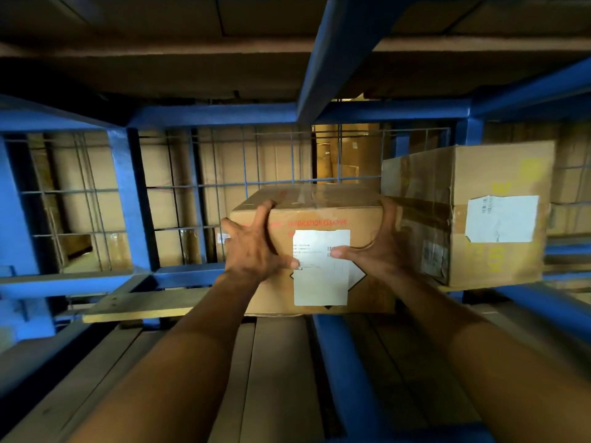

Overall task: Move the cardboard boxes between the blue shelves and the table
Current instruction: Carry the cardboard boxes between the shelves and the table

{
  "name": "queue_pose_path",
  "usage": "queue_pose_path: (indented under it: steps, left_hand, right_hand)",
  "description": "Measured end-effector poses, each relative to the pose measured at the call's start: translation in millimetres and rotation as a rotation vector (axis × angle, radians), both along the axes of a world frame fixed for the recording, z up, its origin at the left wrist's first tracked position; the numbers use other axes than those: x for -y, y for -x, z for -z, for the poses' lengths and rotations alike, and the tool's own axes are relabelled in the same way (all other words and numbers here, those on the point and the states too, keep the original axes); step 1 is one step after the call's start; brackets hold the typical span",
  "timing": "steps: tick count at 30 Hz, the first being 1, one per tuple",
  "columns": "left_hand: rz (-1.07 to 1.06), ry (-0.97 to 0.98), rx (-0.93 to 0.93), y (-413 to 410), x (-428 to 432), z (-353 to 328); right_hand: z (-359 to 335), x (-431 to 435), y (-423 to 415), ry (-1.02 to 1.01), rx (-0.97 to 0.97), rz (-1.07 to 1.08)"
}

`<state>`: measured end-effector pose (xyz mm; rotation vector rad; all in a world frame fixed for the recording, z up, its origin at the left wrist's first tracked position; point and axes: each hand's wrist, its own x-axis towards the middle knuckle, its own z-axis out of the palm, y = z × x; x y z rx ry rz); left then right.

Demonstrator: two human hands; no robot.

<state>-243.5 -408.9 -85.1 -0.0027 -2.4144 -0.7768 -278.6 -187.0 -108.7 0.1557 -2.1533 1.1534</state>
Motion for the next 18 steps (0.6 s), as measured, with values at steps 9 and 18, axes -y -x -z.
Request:
queue_pose_path:
  steps: [9,18]
  left_hand:
    - [-0.056,-0.060,0.013,-18,-11,1]
    - [-0.008,-0.137,-0.053,-58,-13,10]
  right_hand:
    - [2,1,-28,0.003,0.038,0.033]
    - [4,-1,-76,-0.031,0.034,0.125]
